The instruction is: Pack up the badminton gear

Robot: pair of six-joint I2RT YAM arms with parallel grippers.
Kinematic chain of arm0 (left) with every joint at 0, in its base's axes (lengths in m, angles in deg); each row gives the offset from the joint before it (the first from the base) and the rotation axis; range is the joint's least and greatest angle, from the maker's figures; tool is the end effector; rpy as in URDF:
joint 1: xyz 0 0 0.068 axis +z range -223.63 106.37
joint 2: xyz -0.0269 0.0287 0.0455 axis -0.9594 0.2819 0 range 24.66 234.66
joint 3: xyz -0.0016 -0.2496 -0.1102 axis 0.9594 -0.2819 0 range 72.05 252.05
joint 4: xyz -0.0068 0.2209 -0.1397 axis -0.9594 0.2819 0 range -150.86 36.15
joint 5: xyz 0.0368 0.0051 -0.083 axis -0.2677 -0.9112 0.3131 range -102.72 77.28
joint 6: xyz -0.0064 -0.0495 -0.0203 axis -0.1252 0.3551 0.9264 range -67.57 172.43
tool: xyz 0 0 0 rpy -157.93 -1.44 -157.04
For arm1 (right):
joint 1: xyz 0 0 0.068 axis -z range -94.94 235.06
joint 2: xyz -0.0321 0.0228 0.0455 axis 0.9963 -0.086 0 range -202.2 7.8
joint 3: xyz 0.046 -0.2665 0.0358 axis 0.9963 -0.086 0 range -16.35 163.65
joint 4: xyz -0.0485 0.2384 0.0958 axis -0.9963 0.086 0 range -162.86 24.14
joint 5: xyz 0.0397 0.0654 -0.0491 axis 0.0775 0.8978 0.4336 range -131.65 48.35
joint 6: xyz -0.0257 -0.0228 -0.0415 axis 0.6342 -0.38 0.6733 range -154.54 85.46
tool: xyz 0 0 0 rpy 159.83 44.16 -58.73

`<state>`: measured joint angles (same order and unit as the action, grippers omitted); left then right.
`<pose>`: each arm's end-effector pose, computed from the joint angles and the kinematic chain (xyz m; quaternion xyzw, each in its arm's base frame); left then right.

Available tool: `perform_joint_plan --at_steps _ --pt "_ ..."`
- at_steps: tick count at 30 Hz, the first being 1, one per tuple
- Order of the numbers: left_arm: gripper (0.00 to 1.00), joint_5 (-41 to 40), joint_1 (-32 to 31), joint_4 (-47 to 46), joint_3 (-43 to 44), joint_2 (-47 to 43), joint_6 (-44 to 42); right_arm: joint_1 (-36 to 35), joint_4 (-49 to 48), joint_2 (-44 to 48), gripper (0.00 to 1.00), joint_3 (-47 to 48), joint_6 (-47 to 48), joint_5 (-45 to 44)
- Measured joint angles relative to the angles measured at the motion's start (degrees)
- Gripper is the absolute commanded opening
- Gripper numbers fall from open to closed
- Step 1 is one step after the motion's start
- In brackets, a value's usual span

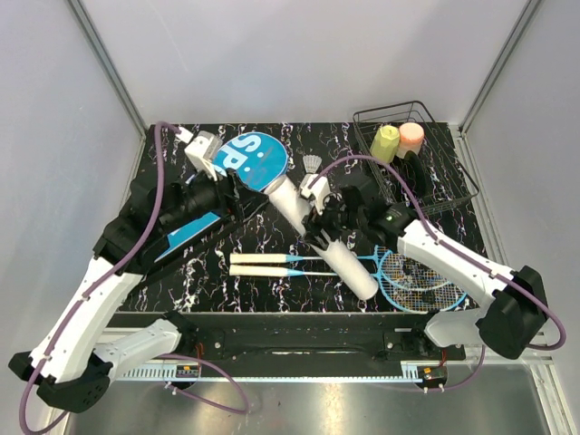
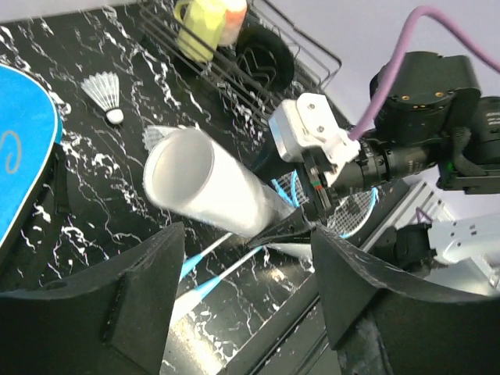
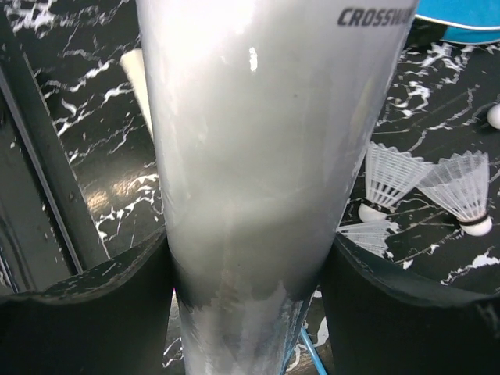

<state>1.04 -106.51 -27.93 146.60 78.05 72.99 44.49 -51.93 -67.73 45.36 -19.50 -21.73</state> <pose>0.1429 -0.1024 0.4477 0.1579 0.7577 -0.3646 0.5177 0.2158 0.2008 0.3077 -0.4780 0.7344 0.2503 0.4116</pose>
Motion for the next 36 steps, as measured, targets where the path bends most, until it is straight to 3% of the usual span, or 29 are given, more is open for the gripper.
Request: perform_joint_plan --at_steps 8,29,34,36 --pt "0.5 5.42 0.04 4.76 1.64 6.16 -3.15 -4.63 -0.04 1.29 0.57 -2.64 4.24 -0.42" --pt "0.3 11.3 0.39 7.06 -1.46 8.35 -5.01 -5.88 -0.5 4.68 0.54 -5.4 6.08 -1.05" --pt "0.16 12.39 0.76 6.99 -2.38 8.37 -5.73 -5.9 -0.46 5.42 0.6 -6.27 6.38 -1.05" --pt "0.06 13.0 0.98 6.91 -2.4 8.41 -6.14 -5.9 -0.48 5.92 0.63 -6.58 6.4 -1.03"
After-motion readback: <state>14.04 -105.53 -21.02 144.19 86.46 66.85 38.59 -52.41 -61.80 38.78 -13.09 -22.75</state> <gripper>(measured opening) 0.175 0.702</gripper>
